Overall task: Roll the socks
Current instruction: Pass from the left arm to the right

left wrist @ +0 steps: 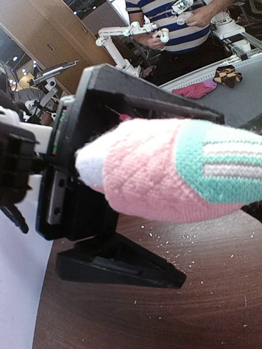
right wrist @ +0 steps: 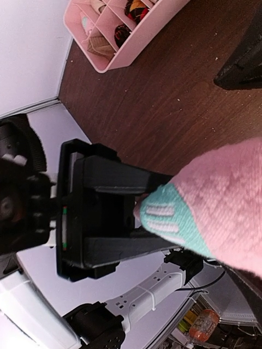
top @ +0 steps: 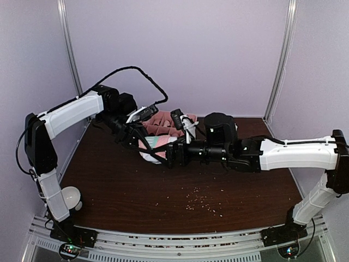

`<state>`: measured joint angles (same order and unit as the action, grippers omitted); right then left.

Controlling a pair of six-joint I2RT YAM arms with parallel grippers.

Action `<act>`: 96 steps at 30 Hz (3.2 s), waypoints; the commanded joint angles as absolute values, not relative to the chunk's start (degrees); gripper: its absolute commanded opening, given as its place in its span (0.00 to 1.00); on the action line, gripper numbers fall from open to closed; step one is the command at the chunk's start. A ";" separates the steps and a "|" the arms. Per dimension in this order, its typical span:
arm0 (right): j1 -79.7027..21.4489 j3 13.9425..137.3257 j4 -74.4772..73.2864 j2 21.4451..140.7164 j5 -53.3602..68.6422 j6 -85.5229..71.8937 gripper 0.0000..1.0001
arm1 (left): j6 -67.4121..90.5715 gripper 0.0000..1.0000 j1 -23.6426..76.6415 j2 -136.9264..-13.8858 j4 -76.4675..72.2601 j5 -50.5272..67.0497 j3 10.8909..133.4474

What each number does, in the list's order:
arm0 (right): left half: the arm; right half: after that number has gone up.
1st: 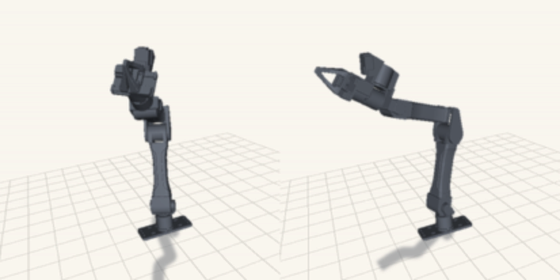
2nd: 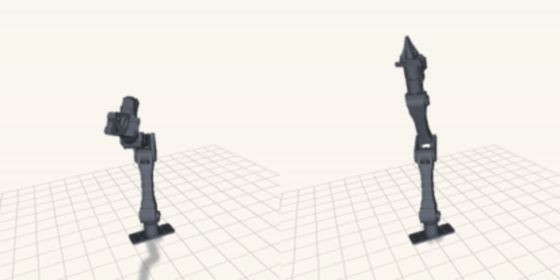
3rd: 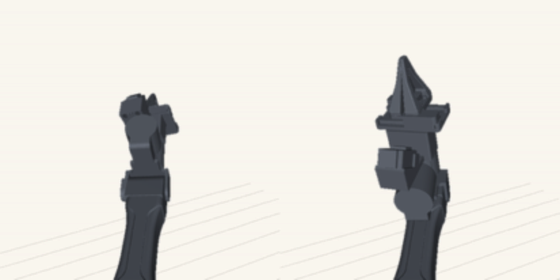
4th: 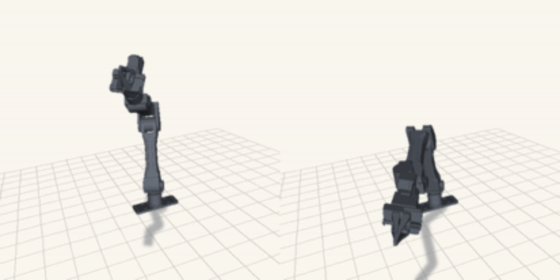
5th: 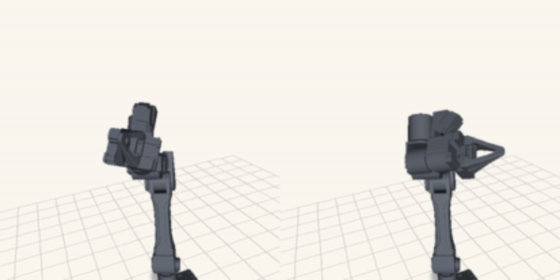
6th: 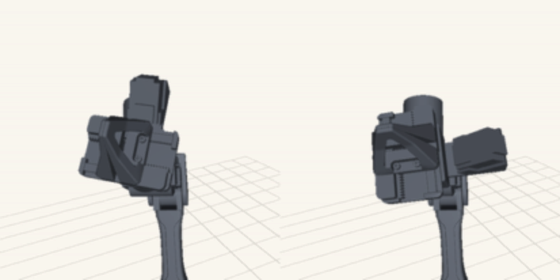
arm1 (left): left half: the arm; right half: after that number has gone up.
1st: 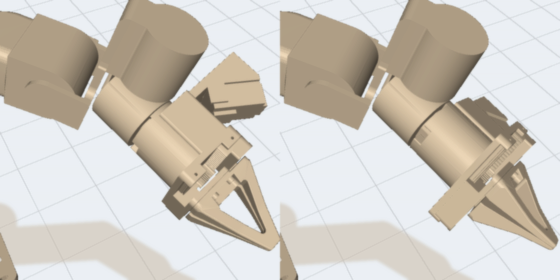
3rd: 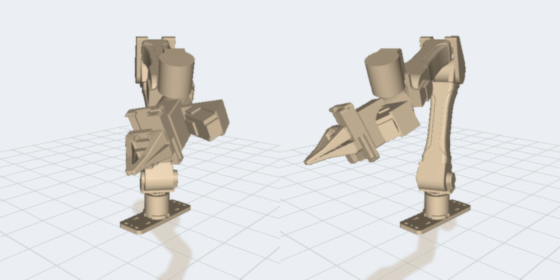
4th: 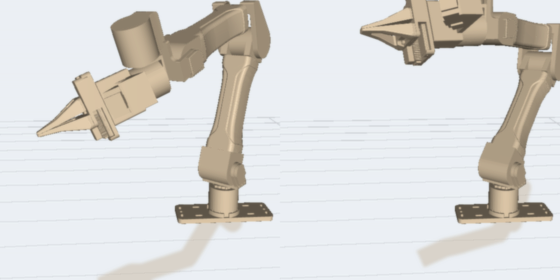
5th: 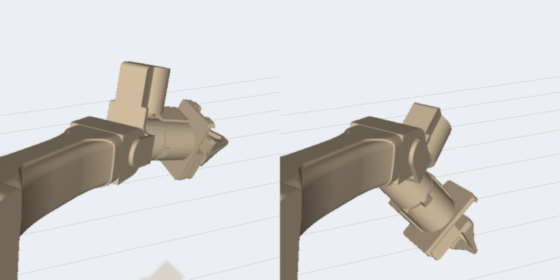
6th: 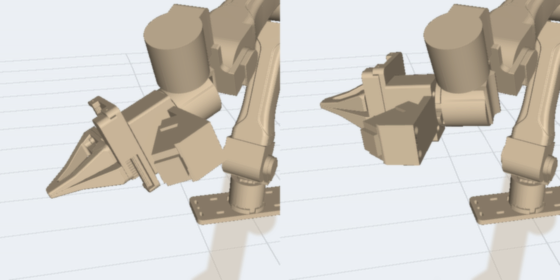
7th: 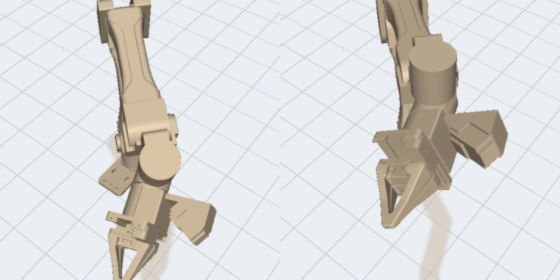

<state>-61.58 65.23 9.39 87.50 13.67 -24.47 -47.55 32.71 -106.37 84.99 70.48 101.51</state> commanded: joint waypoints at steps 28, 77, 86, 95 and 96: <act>-61.00 62.04 18.37 84.86 18.43 -33.22 1.00 | -51.11 0.00 32.49 -104.15 88.07 72.85 103.62; -60.35 63.05 24.40 83.90 28.03 -37.24 0.00 | -52.13 0.00 32.35 -104.29 89.32 71.91 104.27; -54.31 72.62 -7.64 84.32 17.88 -29.89 0.00 | -35.00 0.98 27.31 -100.97 71.11 51.27 101.01; -47.24 90.15 -32.18 95.44 2.74 -27.61 0.00 | -27.61 0.98 15.14 -93.87 54.80 32.78 88.22; -46.32 91.59 -32.82 97.25 2.51 -28.48 0.00 | -27.50 0.98 14.18 -93.79 54.21 32.77 87.42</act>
